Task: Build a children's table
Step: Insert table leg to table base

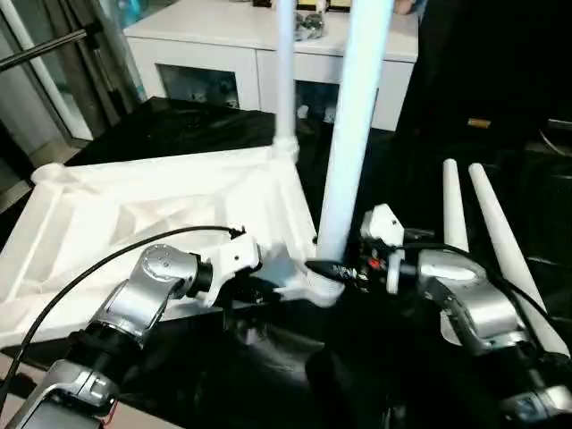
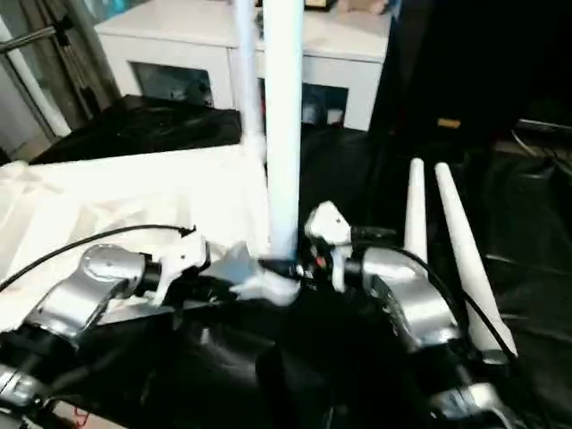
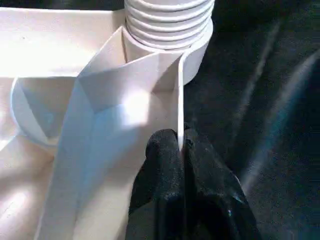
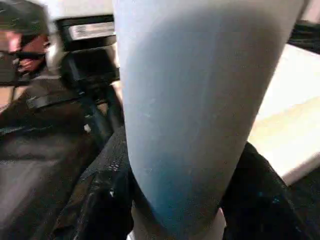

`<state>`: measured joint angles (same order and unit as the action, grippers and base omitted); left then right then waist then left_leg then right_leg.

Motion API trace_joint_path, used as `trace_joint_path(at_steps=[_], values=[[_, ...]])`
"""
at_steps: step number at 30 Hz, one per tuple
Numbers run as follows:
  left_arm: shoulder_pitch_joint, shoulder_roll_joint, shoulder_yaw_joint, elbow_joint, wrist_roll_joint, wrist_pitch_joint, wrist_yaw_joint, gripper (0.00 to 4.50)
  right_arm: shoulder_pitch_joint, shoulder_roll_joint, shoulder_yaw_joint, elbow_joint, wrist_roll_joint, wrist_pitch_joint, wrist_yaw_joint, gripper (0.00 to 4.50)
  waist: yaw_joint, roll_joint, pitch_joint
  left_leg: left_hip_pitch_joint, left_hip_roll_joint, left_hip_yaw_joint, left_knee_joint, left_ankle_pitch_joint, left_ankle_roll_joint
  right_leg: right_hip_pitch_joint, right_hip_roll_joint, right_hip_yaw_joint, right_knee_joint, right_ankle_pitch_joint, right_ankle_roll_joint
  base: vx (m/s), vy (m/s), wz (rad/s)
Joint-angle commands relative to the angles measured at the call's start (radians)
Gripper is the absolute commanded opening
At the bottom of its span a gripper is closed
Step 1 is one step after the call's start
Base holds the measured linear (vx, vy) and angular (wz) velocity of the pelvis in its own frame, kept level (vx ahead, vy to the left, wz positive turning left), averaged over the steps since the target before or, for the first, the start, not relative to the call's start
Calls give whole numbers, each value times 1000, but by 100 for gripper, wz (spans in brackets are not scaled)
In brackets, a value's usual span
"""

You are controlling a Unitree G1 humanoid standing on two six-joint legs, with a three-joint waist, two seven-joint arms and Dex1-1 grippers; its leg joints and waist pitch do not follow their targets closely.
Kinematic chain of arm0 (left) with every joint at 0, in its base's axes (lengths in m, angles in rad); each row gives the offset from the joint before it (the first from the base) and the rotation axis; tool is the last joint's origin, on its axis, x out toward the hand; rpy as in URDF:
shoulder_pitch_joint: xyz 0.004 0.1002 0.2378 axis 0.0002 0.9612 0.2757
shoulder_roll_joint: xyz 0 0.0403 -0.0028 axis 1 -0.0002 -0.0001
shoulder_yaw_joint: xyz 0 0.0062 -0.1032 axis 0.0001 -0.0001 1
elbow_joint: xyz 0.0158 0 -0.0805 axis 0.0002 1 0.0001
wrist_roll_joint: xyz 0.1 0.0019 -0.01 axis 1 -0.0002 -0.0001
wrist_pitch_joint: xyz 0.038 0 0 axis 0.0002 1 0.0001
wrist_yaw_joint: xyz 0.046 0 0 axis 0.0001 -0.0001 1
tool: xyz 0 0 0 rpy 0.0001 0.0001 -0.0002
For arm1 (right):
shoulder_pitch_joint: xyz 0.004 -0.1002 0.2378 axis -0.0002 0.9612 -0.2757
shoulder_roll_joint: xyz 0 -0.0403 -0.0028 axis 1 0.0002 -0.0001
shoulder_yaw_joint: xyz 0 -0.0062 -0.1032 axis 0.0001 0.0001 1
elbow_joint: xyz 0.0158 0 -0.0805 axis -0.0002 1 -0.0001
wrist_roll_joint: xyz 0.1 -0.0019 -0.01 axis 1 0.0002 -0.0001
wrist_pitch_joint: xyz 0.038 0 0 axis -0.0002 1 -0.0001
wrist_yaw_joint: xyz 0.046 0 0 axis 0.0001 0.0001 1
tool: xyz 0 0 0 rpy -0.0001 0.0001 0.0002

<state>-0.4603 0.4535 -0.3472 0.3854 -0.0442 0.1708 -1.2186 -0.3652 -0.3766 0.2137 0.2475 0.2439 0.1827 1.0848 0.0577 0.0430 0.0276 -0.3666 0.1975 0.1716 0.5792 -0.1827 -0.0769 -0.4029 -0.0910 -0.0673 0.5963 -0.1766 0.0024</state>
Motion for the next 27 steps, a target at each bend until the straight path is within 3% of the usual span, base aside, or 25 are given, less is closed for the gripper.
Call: trace_joint_path(at_steps=[1,6,9,12,14,15,16,19,21,22,23,24,27], values=[[-11,-5,-2,-61,-34,-31,-29,0,56,-3,110,42,-35,42,57,188,5,-3,-48,6,28,0,-68,-233,62,50,-44,38,-64,-191,-236,0,0,0],[-16,-9,7,-60,-29,-21,-15,0,64,6,102,42,-35,20,44,188,4,-5,-44,9,28,-3,-74,-293,32,47,-46,38,-75,-289,-210,0,0,0],[-35,-38,28,-37,-23,-5,41,0,58,35,76,79,-54,0,-23,188,2,-4,-44,8,27,-4,-76,-292,25,46,-45,39,-75,-290,-205,0,0,0],[-66,-80,47,-1,-5,10,130,0,31,83,38,171,-112,-28,-184,188,-2,-6,-41,11,22,-5,-76,-327,4,42,-47,36,-84,-382,-182,0,0,0],[-113,-140,71,40,15,59,243,0,-28,142,-19,310,-155,-2,-405,188,-14,-7,-36,8,18,-8,-79,-347,-14,40,-45,33,-89,-450,-157,-25,0,-2],[-113,-140,71,40,15,59,243,0,-28,142,-19,310,-155,-2,-405,188,-15,-6,-35,14,17,-9,-78,-365,-18,36,-48,31,-95,-487,-150,0,0,0],[-136,-171,78,54,21,88,291,0,-53,171,-48,358,-143,15,-470,188,-16,-10,-37,17,15,-11,-75,-379,-17,37,-49,30,-100,-521,-133,0,0,0],[-176,-237,86,84,36,143,399,0,-102,227,-88,446,-121,39,-574,188,-23,-10,-33,21,12,-10,-73,-402,-6,27,-46,27,-112,-571,-111,0,0,0],[-194,-271,97,105,44,174,464,0,-120,247,-96,479,-118,48,-611,188,-22,-10,-34,20,11,-12,-73,-403,-5,29,-46,24,-116,-583,-104,0,0,0],[-217,-317,102,143,61,194,534,0,-149,278,-114,531,-113,50,-663,188,-22,2,-34,23,12,-14,-73,-412,-9,25,-45,23,-114,-574,-106,0,0,0],[-224,-333,100,160,72,196,560,0,-160,291,-124,555,-112,49,-681,188,-25,-2,-31,25,12,-12,-73,-424,-9,21,-42,22,-121,-577,-107,0,0,0],[-232,-348,98,181,82,191,585,0,-172,305,-135,580,-110,46,-694,188,-24,-8,-34,25,10,-14,-72,-431,-8,25,-42,19,-120,-572,-105,0,0,0],[-234,-357,96,205,90,190,607,0,-178,321,-135,595,-114,38,-699,188,-23,-5,-34,19,12,-18,-80,-438,6,30,-43,18,-120,-540,-107,0,0,0]])
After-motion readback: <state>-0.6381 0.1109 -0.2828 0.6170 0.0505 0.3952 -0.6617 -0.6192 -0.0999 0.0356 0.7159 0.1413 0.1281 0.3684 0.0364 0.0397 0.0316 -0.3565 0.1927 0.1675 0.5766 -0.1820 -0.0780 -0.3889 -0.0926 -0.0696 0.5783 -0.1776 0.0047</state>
